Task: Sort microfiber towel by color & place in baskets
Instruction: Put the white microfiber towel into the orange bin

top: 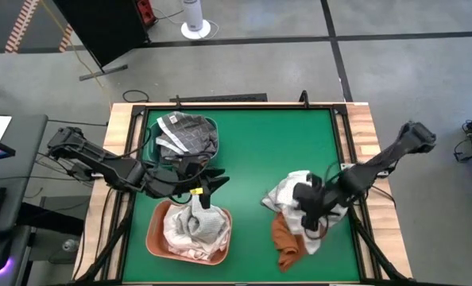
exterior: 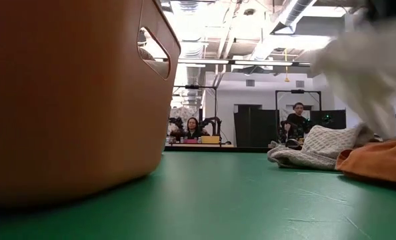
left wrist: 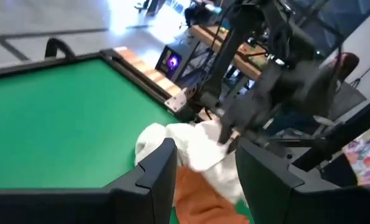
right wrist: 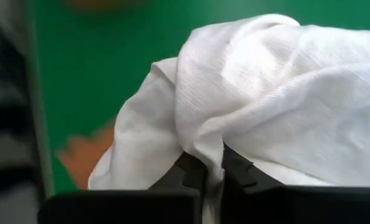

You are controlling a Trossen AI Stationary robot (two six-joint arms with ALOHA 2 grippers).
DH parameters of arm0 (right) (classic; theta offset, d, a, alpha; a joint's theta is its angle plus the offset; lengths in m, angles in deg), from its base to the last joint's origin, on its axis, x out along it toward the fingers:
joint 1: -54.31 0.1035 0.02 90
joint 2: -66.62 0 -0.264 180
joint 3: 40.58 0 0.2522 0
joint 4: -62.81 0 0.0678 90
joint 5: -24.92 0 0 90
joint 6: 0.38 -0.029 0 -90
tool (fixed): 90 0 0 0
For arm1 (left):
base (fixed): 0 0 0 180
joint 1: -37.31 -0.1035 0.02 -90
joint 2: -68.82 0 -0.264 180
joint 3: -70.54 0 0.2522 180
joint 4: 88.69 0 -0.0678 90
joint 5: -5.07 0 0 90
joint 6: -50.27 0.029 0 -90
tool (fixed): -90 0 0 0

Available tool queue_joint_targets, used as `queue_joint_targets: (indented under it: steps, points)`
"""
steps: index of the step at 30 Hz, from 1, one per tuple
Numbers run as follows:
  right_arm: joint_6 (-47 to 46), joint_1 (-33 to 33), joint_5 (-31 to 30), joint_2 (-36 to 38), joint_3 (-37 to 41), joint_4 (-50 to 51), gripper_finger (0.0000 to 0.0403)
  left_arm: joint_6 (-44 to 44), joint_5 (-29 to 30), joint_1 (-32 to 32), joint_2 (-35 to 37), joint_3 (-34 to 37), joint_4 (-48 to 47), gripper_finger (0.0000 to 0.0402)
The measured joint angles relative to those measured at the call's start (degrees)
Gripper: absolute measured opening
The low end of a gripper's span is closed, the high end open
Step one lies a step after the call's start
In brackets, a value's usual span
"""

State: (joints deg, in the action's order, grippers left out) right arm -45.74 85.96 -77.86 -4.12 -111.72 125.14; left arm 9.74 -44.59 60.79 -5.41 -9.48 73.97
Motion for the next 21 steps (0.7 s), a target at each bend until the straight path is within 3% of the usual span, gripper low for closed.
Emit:
queue_joint_targets:
  steps: [7,14,21]
  points:
    - [9.5,-3.1,-13.0,8.2,-7.2,-9.4,0.0041,3.8,-0.6,-1.0,-3.3,0.0,5.8,0.0154]
    - [17.6,-6.2,-14.4,9.6,-8.0,-22.9,0.0042,9.2,-4.6,-1.4,-8.9,0.0,23.3,0.0178]
    - [19.4,-6.7,-14.7,8.3,-8.0,-26.1,0.0042,4.7,-7.1,-2.1,-11.3,0.0,26.1,0.0242]
